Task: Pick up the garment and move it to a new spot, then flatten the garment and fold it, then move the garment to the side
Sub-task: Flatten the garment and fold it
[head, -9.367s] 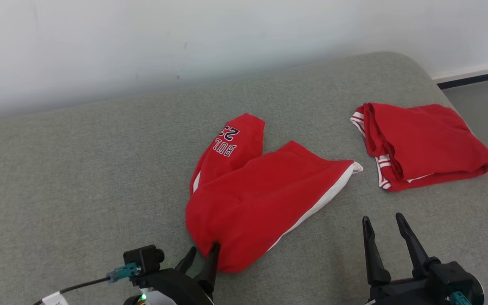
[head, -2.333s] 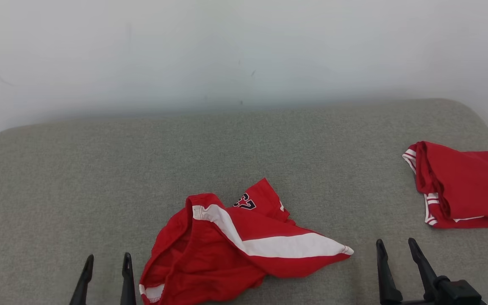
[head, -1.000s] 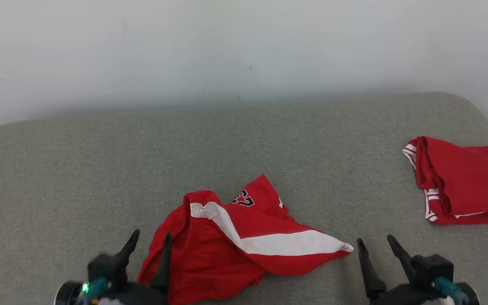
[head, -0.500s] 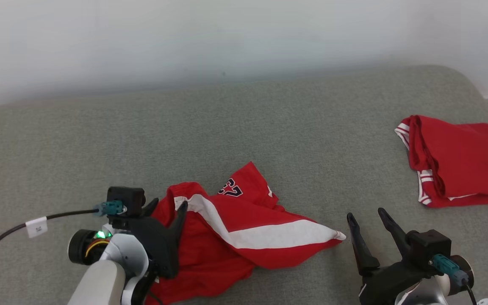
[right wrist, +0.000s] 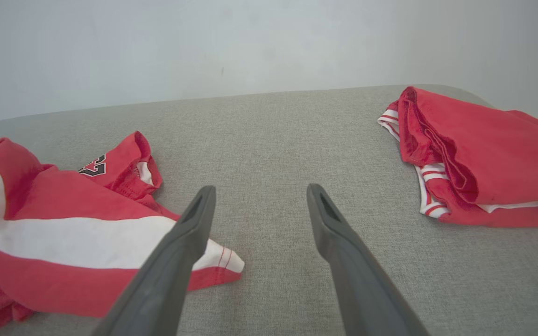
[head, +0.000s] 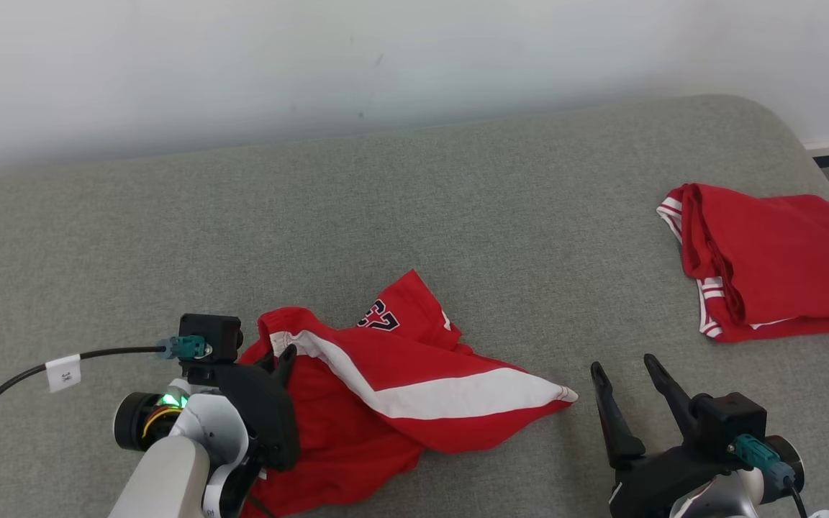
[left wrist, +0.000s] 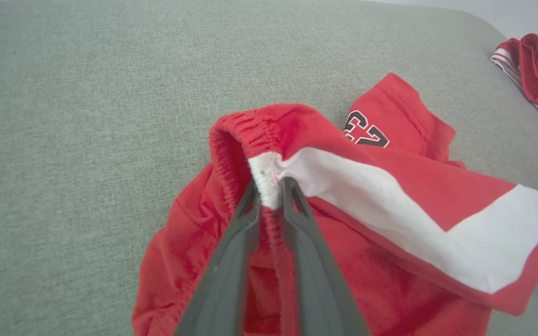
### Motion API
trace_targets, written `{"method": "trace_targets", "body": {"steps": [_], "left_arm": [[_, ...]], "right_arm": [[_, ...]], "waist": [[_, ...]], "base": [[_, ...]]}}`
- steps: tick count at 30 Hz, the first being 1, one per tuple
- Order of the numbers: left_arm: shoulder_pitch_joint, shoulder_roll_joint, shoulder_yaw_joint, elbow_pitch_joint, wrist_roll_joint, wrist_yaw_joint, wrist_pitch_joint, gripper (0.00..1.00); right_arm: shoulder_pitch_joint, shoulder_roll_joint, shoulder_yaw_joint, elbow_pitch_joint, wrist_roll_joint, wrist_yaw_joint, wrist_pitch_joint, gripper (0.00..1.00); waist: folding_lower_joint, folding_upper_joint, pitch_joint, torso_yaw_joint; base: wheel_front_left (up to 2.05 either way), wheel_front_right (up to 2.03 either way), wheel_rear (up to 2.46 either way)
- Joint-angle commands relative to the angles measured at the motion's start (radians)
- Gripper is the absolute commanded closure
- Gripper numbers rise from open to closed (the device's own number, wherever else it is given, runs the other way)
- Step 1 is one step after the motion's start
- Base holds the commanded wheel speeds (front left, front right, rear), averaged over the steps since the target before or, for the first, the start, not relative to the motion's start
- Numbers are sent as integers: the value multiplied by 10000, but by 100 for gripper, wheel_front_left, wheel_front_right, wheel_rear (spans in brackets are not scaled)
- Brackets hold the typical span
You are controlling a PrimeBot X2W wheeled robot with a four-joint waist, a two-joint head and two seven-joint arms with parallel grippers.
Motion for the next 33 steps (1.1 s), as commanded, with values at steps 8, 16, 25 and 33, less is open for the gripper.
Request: {"method": "trace_targets", "body": {"steps": [8, 16, 25, 33], "left_arm": [[-177, 43, -255, -27, -182, -52, -360, 81], [160, 187, -513, -484, -294, -76, -665, 100], [2523, 582, -631, -3481, -1092, 60, -502, 100], [3911, 853, -341, -5063, -1264, 711, -280, 100]], "right_arm": [[14, 77, 41, -56, -96, -25, 34, 0], [30, 51, 62, -101, -70, -25, 15, 0], [-16, -331, -246, -613, 417, -25, 1775, 0], [178, -468, -310, -1368, 975, -25, 4312, 0]], "waist": [[-1, -1, -11, 235], [-1, -1, 44, 374], [-1, -1, 411, 691], [-1, -1, 597, 1077]], "base": [[0, 0, 0], [0, 0, 0], [0, 0, 0], [0, 0, 0]]}}
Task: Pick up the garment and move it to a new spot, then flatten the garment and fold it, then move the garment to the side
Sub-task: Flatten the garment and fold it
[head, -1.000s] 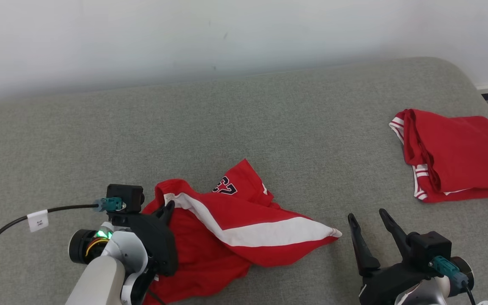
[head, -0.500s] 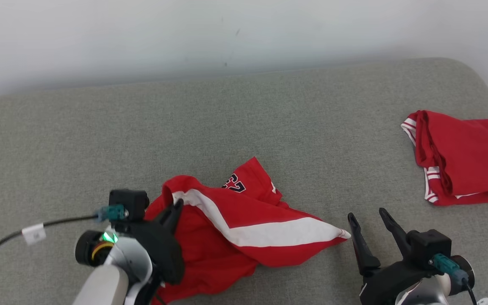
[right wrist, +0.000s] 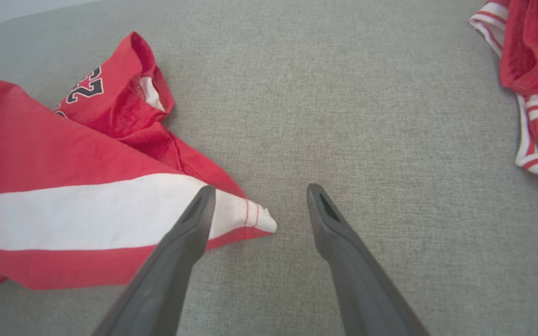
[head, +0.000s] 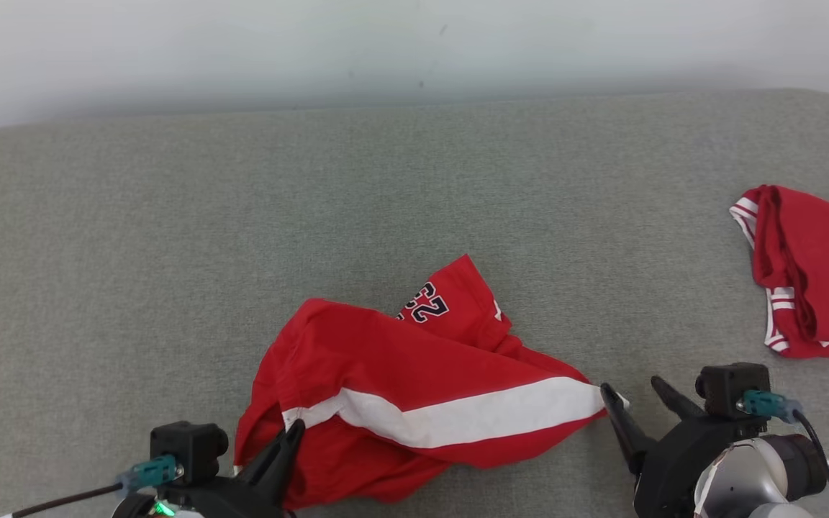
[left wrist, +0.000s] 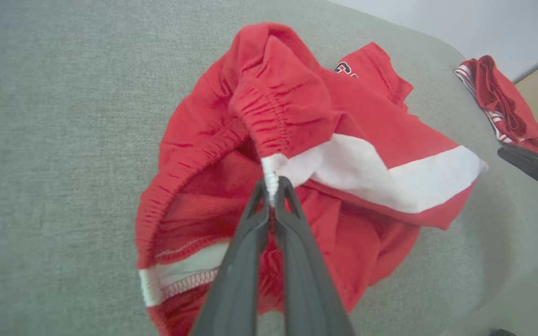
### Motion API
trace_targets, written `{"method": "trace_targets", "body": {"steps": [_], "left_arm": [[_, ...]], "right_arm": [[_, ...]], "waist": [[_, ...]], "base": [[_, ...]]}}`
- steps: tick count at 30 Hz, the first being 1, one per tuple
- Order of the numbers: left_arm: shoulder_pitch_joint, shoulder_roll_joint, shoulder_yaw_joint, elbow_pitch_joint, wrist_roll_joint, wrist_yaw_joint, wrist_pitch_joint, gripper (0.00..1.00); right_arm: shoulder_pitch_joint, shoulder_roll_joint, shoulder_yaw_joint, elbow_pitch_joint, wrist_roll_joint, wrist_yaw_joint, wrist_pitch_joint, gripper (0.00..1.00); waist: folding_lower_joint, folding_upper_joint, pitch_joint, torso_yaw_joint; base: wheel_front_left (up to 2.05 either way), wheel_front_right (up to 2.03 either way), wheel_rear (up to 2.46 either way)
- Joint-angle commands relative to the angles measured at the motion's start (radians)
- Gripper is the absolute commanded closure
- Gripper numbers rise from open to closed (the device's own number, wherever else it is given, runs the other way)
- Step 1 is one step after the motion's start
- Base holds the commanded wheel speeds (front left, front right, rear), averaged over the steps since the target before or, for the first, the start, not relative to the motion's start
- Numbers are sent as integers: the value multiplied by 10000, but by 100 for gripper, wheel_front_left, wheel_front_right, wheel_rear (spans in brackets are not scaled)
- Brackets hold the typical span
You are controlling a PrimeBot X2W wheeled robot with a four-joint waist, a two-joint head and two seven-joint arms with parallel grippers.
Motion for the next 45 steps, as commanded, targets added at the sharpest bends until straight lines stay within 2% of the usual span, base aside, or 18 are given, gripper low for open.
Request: {"method": "trace_targets", "body": {"steps": [1, 6, 13, 22, 23, 24, 25, 26, 27, 28, 29, 36, 45], "left_arm": [[169, 22, 25, -116, -59, 85, 40, 100], [381, 53, 72, -236, -148, 211, 70, 100], [533, 150, 119, -269, -173, 365, 176, 100], [587, 220, 99, -261, -242, 437, 270, 100], [594, 230, 90, -256, -243, 443, 285, 100], [597, 235, 81, -252, -246, 448, 283, 100], [596, 233, 75, -252, -238, 454, 281, 100], [602, 232, 71, -247, -235, 459, 274, 100], [613, 232, 67, -250, -244, 461, 270, 100], [622, 232, 69, -260, -245, 463, 243, 100], [638, 235, 70, -260, -245, 471, 230, 100], [458, 177, 255, -385, -191, 405, -378, 100], [-45, -229, 688, -754, -614, 144, -1576, 100]], "right_arm": [[110, 18, 3, -189, 94, -25, 477, 0], [228, 258, -303, -690, -21, -25, 1567, 0], [65, 286, -234, -550, -32, -25, 2525, 0], [-501, 192, -43, -111, -50, -25, 2601, 0], [-527, 166, 5, -41, -42, -25, 2666, 2], [-546, 155, 28, 13, -29, -25, 2705, 11], [-564, 143, 33, 49, -27, -25, 2716, 28], [-577, 122, 59, 66, -47, -25, 2700, 34], [-592, 105, 100, 68, -64, -25, 2657, 69], [-623, 106, 112, 49, -91, -25, 2572, 89], [-623, 104, 135, 70, -116, -25, 2530, 100], [-716, 118, 33, -85, -222, -25, 1776, 100], [-1142, 109, -290, -373, -130, -25, 91, 100]], "waist": [[-1, -1, 79, 106], [-1, -1, 110, 161], [-1, -1, 182, 118], [-1, -1, 271, 152], [-1, -1, 277, 159], [-1, -1, 280, 169], [-1, -1, 275, 179], [-1, -1, 266, 186], [-1, -1, 260, 189], [-1, -1, 253, 189], [-1, -1, 236, 185], [-1, -1, 92, 108], [-1, -1, -240, 78]], "base": [[0, 0, 0], [0, 0, 0], [0, 0, 0], [0, 0, 0], [0, 0, 0], [0, 0, 0], [0, 0, 0], [0, 0, 0], [0, 0, 0], [0, 0, 0], [0, 0, 0], [0, 0, 0], [0, 0, 0]]}}
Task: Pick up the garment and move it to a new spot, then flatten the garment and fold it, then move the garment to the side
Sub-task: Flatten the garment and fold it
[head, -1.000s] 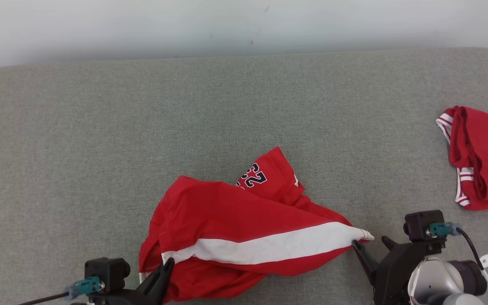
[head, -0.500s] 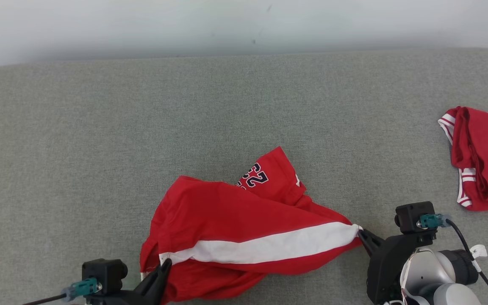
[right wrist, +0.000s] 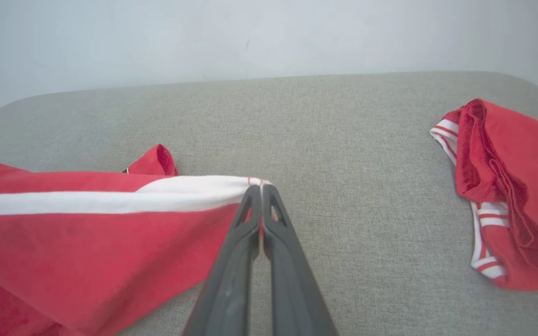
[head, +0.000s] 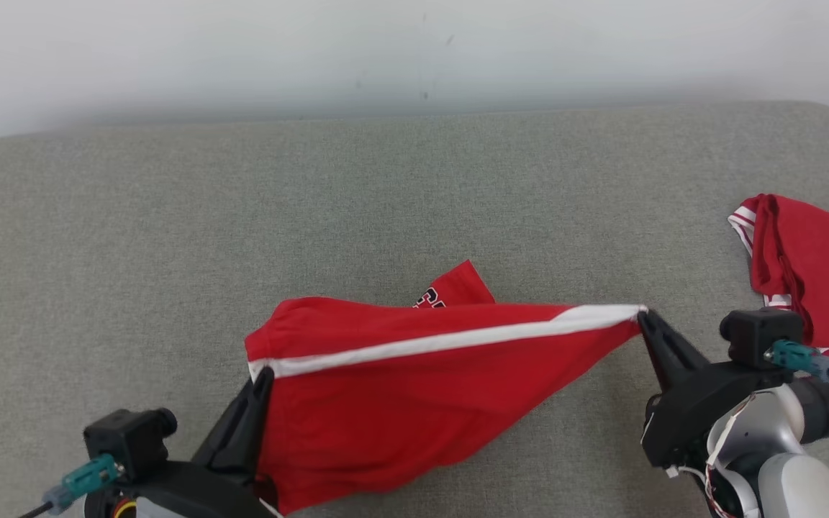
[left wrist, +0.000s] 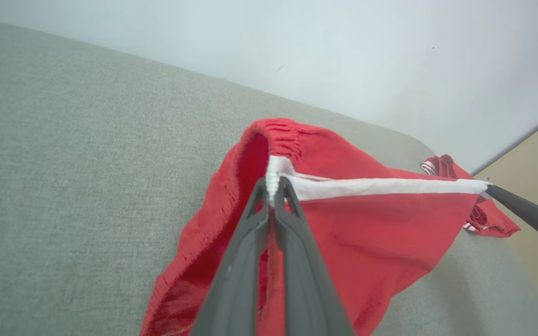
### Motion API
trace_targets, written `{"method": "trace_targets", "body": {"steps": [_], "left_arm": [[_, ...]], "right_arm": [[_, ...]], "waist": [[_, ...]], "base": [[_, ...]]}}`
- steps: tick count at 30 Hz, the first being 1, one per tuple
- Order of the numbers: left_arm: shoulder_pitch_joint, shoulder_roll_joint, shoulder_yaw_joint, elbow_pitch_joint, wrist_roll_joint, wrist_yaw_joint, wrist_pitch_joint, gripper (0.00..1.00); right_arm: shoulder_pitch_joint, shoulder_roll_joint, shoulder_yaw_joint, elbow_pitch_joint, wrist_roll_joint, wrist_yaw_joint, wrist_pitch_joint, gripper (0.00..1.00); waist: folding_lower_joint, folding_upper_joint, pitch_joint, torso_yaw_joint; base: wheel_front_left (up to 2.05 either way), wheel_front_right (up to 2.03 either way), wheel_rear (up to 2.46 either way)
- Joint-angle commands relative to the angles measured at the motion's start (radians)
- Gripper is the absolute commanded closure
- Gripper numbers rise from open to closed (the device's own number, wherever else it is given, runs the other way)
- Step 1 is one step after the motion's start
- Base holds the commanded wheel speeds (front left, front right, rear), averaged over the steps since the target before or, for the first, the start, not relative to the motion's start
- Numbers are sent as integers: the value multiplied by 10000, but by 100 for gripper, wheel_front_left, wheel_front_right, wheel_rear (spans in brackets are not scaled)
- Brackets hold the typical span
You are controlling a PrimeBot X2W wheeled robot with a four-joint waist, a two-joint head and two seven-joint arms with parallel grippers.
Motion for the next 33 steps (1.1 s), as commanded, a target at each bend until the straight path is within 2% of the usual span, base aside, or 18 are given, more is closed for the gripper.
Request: {"method": "trace_targets", "body": {"steps": [1, 5, 12, 18, 21, 24, 33], "left_arm": [[-284, -85, 83, -145, -147, -98, -215, 100], [-828, -239, 146, -491, -490, -343, -429, 100], [-1652, -443, 306, -1022, -1277, -578, -480, 100], [-3065, -215, 683, -1221, -2210, -705, 3, 100], [-3814, 146, 904, -1042, -2010, -660, 216, 100], [-4412, 141, 998, -893, -2066, -620, 235, 100], [-5126, -409, 1116, -578, -2704, -594, -33, 100]], "right_arm": [[-204, -66, -31, -99, 89, -25, -447, 100], [-547, -170, 0, -360, 182, -25, -1601, 100], [-958, -357, -68, -809, 101, -25, -2773, 100], [-1912, -567, -180, -1108, -160, -25, -3113, 100], [-2474, -690, -123, -1192, -266, -25, -3219, 100], [-2980, -754, -89, -1321, -322, -25, -3346, 100], [-3830, -788, -161, -1776, -435, -25, -3996, 100]], "waist": [[1, 0, -96, -4], [1, 0, -236, 0], [1, 0, -478, -91], [1, 0, -678, -374], [1, 0, -765, -539], [1, 0, -812, -665], [1, 0, -855, -846]], "base": [[0, 0, 0], [0, 0, 0], [0, 0, 0], [0, 0, 0], [0, 0, 0], [0, 0, 0], [0, 0, 0]]}}
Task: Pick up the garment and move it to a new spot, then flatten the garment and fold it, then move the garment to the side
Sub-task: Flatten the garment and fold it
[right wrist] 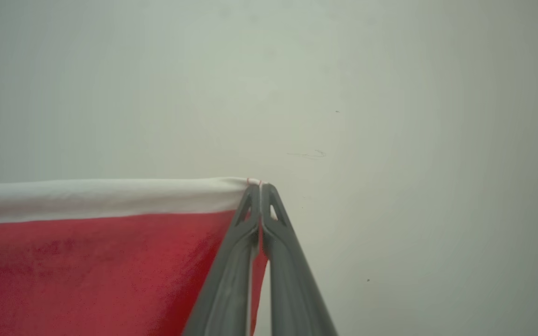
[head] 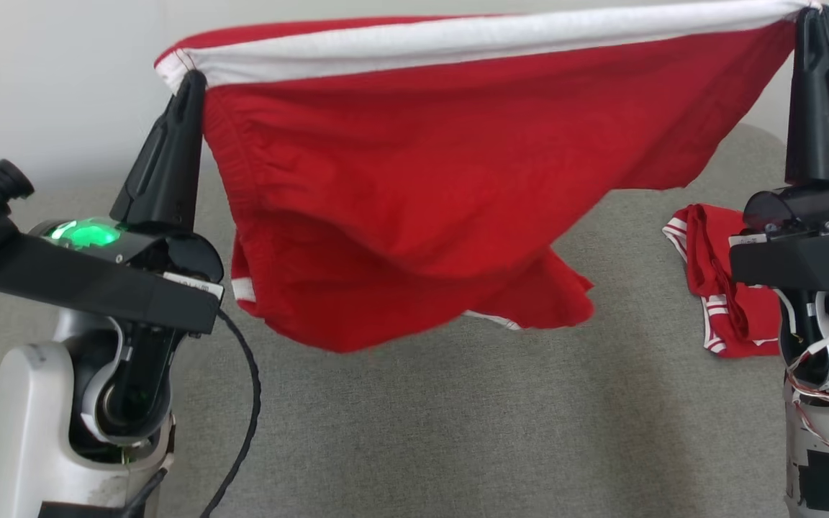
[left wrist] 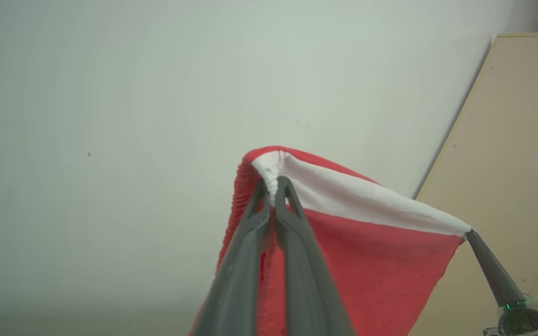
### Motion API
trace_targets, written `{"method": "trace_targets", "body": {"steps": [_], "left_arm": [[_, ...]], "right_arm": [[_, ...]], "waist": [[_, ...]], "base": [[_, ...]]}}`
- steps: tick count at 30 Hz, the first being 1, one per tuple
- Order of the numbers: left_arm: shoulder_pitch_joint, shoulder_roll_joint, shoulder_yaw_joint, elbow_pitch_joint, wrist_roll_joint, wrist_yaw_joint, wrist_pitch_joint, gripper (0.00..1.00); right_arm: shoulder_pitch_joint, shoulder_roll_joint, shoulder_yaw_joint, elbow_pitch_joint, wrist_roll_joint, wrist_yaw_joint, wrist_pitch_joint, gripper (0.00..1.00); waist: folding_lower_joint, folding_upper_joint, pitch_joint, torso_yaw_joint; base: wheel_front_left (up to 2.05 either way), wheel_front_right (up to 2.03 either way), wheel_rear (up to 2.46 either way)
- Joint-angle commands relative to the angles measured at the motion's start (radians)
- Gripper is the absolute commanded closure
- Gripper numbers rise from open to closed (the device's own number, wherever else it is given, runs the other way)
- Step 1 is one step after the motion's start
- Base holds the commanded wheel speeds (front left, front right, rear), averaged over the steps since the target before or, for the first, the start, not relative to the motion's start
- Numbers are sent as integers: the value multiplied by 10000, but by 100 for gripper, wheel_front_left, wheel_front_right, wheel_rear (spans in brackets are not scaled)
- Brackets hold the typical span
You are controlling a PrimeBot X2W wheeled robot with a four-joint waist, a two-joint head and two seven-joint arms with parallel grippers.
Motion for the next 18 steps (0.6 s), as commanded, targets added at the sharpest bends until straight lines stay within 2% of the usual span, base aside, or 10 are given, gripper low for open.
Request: {"method": "trace_targets", "body": {"steps": [1, 4, 10, 18], "left_arm": [[-179, -67, 23, 8, -147, -6, -39, 100], [-309, -118, 35, 96, -264, 15, -26, 100], [-590, -301, 322, 678, -408, 499, -27, 100], [-1358, -179, 454, 1959, -180, 473, -299, 100]], "right_arm": [[-61, -48, 21, 20, -66, -25, 1, 100], [-89, -105, 126, 183, -68, -25, 97, 100], [-357, -202, 512, 1143, 275, -25, 79, 100], [-1839, -415, 1588, 2788, 687, -25, -247, 100]], "waist": [[-1, 0, 3, -27], [-1, 0, 4, -82], [-1, 0, 109, -346], [-1, 0, 591, -598]], "base": [[0, 0, 0], [0, 0, 0], [0, 0, 0], [0, 0, 0]]}}
